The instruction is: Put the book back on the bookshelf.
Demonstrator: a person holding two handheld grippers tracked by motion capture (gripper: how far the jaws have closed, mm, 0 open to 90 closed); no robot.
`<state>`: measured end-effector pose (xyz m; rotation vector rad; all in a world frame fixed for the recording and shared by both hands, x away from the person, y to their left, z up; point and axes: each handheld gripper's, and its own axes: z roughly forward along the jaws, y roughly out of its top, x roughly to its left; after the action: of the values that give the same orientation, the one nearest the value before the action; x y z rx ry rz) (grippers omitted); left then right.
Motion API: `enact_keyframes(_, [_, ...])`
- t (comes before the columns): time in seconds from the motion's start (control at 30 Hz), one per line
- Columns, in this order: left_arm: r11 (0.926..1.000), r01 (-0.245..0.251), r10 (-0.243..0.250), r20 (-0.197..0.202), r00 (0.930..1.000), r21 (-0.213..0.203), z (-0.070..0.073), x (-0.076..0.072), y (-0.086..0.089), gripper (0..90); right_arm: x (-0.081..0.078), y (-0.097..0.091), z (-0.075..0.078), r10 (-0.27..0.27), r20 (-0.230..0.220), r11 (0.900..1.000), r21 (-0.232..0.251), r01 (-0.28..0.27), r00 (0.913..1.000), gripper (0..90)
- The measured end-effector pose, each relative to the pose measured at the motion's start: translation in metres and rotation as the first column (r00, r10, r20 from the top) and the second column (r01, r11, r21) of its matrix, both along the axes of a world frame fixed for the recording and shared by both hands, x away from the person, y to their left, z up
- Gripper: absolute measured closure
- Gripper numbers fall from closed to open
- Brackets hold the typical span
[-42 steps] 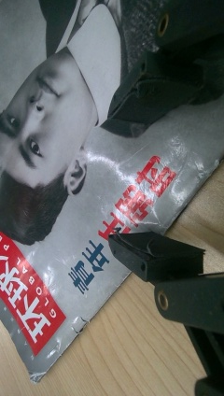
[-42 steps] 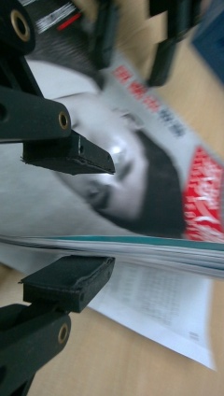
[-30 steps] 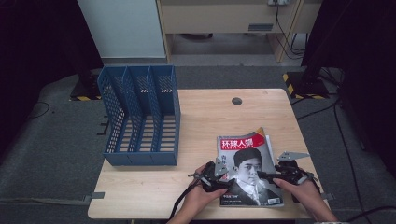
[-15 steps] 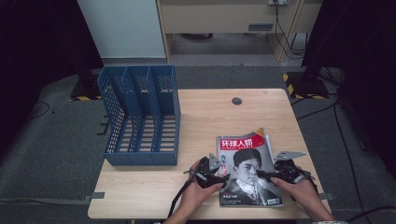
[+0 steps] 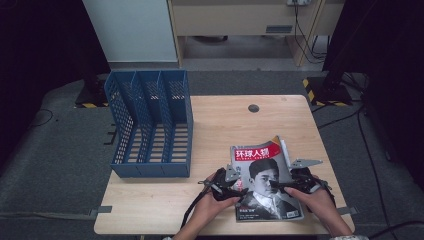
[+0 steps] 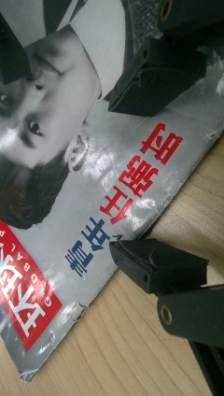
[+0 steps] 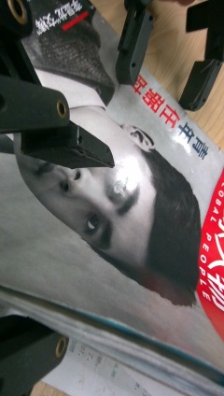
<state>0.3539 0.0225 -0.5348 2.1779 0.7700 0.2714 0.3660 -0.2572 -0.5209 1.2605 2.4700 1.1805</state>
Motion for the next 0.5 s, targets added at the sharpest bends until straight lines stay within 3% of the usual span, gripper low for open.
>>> enact_keyframes(0.1, [1.0000, 0.005, -0.005, 0.000, 1.0000, 0.000, 0.000, 0.001, 0.000, 27.0, 0.000, 0.002, -0.001, -0.018, 0.024, 0.9984, -0.053, 0.019, 0.9995, 54.2])
enact_keyframes(0.27, [1.0000, 0.006, -0.006, -0.003, 1.0000, 0.000, 0.000, 0.001, 0.000, 26.7, 0.000, 0.002, -0.001, -0.036, 0.058, 0.9969, -0.068, 0.040, 0.9977, 67.0])
enact_keyframes(0.3, [0.9999, 0.013, -0.013, -0.005, 0.9999, 0.002, 0.000, 0.001, 0.000, 23.9, -0.002, 0.003, 0.002, -0.033, 0.081, 0.9969, -0.068, 0.039, 0.9961, 75.1])
enact_keyframes(0.4, [0.9999, 0.010, -0.010, -0.011, 0.9999, 0.003, 0.000, 0.000, -0.001, 21.1, -0.004, 0.003, 0.006, -0.029, 0.115, 0.9980, -0.052, 0.036, 0.9930, 81.6])
enact_keyframes(0.5, [0.9999, -0.011, 0.011, -0.033, 0.9994, -0.008, 0.000, 0.002, 0.001, 11.6, -0.008, 0.005, 0.012, -0.014, 0.153, 0.9993, -0.032, 0.019, 0.9881, 85.8])
